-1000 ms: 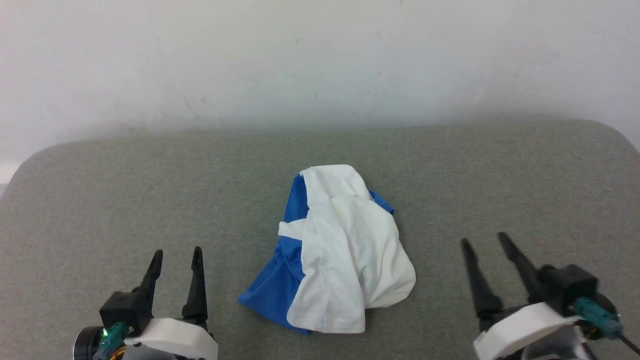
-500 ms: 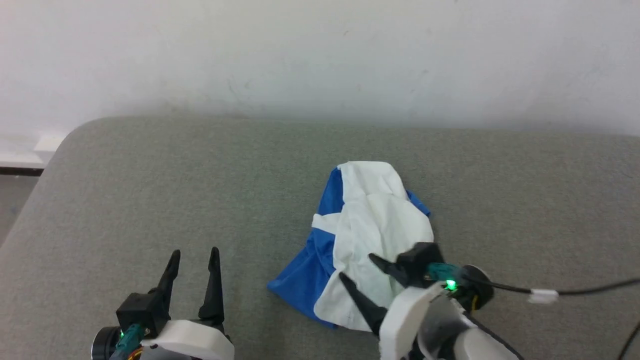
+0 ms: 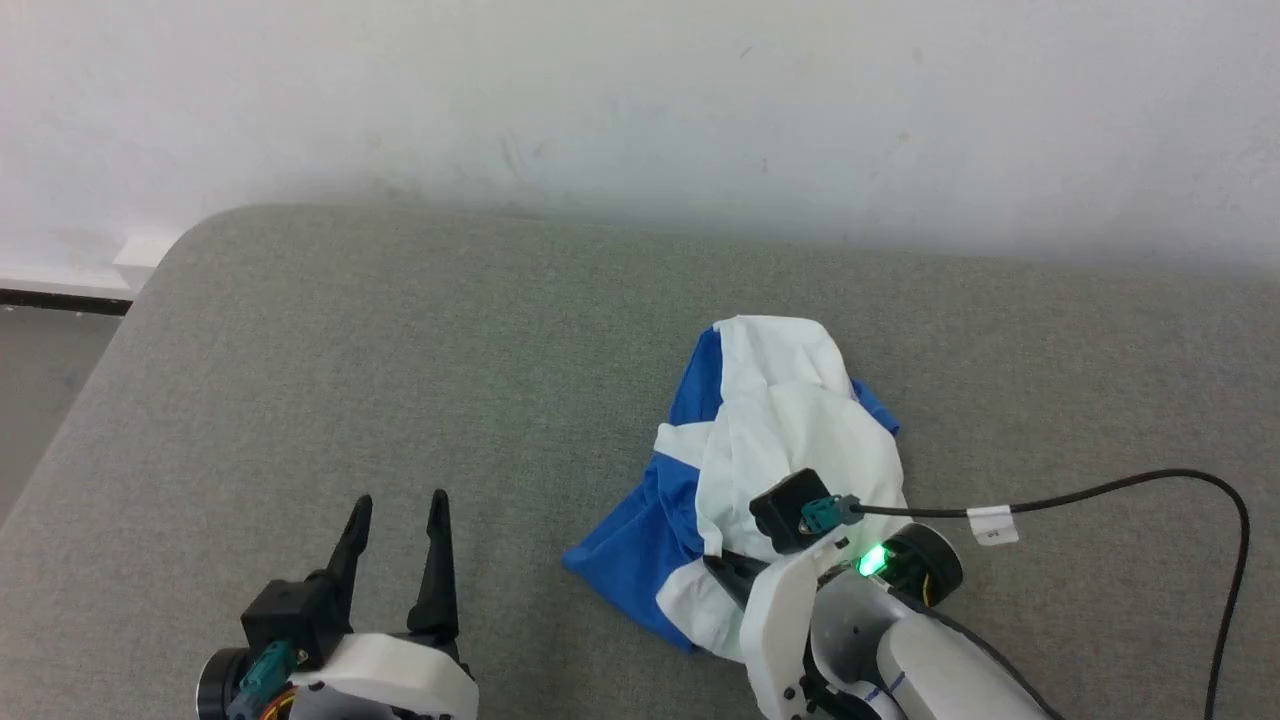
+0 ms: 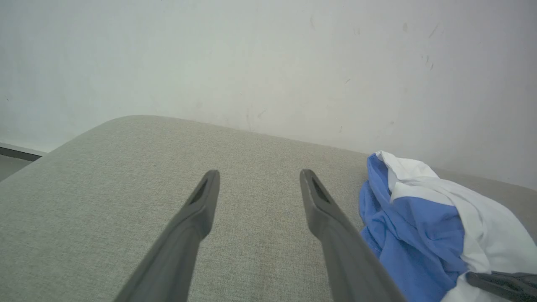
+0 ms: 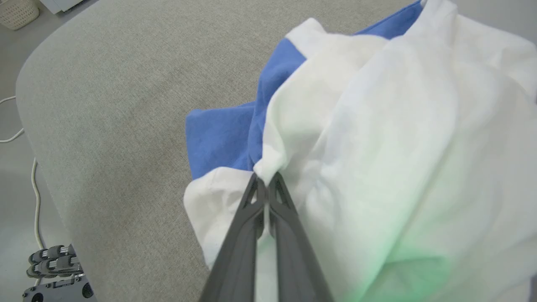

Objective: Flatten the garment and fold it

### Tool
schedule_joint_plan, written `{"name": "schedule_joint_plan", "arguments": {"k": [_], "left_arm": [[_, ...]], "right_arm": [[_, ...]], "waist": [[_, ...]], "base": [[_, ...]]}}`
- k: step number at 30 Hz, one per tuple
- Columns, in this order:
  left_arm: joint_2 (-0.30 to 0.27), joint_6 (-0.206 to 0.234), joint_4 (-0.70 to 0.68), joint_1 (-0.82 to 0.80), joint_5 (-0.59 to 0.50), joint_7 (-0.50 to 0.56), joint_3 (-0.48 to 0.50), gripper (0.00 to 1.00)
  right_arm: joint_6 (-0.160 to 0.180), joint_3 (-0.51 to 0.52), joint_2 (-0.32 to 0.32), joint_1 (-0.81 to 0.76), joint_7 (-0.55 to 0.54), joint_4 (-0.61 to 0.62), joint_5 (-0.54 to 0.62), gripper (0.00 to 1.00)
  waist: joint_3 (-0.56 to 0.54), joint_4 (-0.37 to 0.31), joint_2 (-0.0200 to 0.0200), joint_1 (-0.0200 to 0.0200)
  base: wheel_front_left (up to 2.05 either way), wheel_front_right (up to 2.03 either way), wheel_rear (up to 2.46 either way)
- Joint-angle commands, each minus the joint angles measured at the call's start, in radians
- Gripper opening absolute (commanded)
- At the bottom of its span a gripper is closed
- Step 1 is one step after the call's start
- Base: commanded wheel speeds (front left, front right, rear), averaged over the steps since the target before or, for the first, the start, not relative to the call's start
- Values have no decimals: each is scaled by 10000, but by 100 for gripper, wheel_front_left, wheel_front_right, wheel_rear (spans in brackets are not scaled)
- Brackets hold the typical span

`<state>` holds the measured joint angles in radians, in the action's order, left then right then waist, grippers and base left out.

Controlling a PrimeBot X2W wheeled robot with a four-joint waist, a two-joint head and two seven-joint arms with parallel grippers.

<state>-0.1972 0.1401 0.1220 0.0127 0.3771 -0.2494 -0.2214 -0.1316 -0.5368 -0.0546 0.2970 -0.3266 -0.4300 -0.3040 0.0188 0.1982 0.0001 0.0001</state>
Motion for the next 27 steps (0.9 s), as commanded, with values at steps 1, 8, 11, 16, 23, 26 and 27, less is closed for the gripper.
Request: {"name": "schedule_joint_plan", "arguments": {"k": [1,8,11,16,23,26,27], "left_arm": [[17,-74,18,-94,39,-93,32,100],[32,-57,-2,11,11,-111,131,100],[31,-44,-37,66,-5,-114,163,100],[36,-23,-112,158,-14,-118,224,100],[69,-36,-110,220,-25,-121,255,100],[71,-48,-83,249,-21,-122,278,100],[67,-55,-69,259,-19,-122,286,100]], "right_arm": [[9,2,24,148,92,-27,-81,0],[9,759,-109,-27,1019,804,-248,0],[9,1714,-336,-460,1269,1712,-101,0],[9,4395,-584,-1782,1000,3185,365,0],[9,8333,-292,-3855,245,3927,1031,0],[9,9092,-132,-4512,8,3771,1036,0],[9,9259,-88,-4650,-6,3652,951,0]], "waist": [[1,-17,-1,-1],[-104,-256,-1,-1],[-163,-407,-1,-1],[-194,-689,-1,-1],[-187,-939,-1,-1],[-195,-1032,-1,-1],[-200,-1067,-1,-1]], "base": [[0,0,0],[0,0,0],[0,0,0],[0,0,0],[0,0,0],[0,0,0],[0,0,0]]}}
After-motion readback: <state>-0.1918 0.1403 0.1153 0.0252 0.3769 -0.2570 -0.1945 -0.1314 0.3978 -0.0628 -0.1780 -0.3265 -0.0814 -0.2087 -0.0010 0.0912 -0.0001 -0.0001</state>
